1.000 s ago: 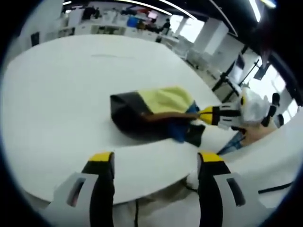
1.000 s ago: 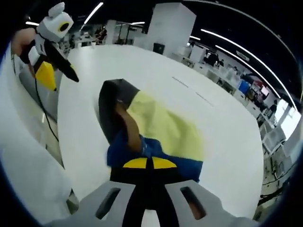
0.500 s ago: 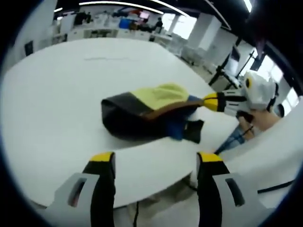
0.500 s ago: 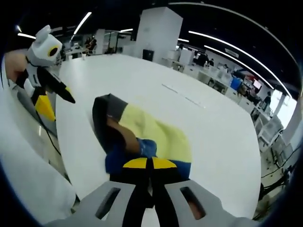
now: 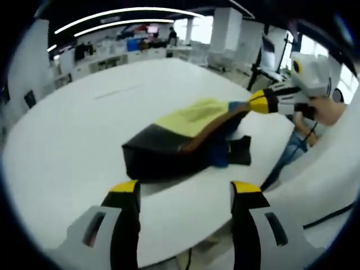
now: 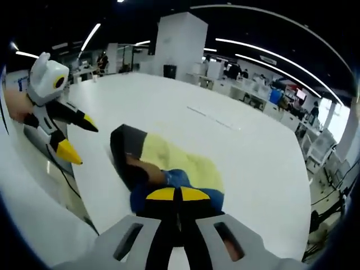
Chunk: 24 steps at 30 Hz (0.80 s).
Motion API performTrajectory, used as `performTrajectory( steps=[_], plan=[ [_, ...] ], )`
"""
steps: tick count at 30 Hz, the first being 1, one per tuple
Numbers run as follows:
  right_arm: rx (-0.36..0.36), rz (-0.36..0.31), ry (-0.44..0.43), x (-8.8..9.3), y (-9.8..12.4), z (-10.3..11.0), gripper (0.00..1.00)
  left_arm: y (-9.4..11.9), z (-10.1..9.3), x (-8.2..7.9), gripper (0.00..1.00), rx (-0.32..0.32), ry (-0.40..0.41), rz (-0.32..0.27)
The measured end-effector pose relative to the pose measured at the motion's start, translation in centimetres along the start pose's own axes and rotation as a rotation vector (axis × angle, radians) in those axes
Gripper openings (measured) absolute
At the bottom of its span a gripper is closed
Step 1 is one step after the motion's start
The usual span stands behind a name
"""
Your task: Fold the garment on the visible template until the final outline fits inside the template.
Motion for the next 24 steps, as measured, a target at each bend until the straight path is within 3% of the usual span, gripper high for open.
performTrajectory(
  steps=[7,10,24],
  plan=[
    [-0.008,-0.051,-0.002,-2.8,0.5,-0.3,0.02,-0.6,0.2,-0.4,0.61,-0.043,-0.116,-0.02],
    [-0.014,-0.066,0.006,-3.8,0.6,-0.4,0.02,-1.1,0.4,-1.2,0.61,-0.07,-0.219,-0.057],
    [-0.025,-0.108,-0.039,-5.7,1.0,-0.7,0.02,-3.4,0.5,-2.1,0.57,-0.066,-0.288,-0.106]
  ],
)
Point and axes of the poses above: the point that each gripper's makers call its tool centre point, and the gripper's own axes: y roughly backward along the fingers, z roughly to its left, x roughly out of its underside, the point moved 1 cm from there along y, roughly backward along the fingers, and after that the axes turned 8 degrees about -x, right-handed, at the moved point
